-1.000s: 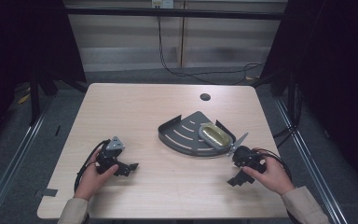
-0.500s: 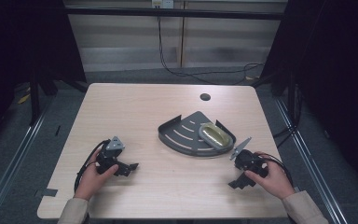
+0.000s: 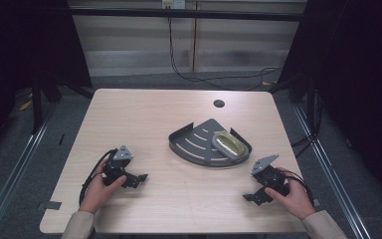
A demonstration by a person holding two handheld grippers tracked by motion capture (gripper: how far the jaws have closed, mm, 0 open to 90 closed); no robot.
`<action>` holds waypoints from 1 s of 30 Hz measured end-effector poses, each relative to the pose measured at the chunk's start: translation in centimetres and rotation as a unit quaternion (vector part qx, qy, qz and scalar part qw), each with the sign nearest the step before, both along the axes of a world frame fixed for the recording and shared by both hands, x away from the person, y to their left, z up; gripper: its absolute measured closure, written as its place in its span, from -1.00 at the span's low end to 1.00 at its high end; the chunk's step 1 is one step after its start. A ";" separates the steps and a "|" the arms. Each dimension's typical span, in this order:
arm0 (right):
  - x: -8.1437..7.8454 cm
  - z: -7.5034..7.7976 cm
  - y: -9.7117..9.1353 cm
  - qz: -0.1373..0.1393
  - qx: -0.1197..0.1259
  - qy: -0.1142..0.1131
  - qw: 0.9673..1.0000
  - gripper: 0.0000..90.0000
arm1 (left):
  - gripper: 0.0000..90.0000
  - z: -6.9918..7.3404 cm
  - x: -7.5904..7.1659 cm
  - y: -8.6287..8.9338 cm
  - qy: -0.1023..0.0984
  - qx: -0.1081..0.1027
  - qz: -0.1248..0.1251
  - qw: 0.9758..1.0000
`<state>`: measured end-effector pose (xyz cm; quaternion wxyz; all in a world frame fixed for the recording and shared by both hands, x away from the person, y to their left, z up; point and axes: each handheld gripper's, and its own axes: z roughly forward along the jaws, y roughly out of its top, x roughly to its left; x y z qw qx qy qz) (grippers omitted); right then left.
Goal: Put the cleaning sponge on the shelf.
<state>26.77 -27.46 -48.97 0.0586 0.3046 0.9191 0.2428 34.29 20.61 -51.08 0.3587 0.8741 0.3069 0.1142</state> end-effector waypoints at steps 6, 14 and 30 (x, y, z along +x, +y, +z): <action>-0.5 -0.5 -0.7 0.000 0.029 -0.028 0.999 -0.78 | -1.00 0.0 0.0 0.0 0.000 0.000 0.000 1.000; -0.9 -0.9 -1.2 -0.003 0.057 -0.045 0.997 -0.78 | -1.00 0.0 0.0 0.0 0.000 0.000 0.000 1.000; -1.4 -1.4 -1.7 -0.011 0.083 -0.063 0.994 -0.79 | -1.00 0.0 0.0 0.0 0.000 0.000 0.000 1.000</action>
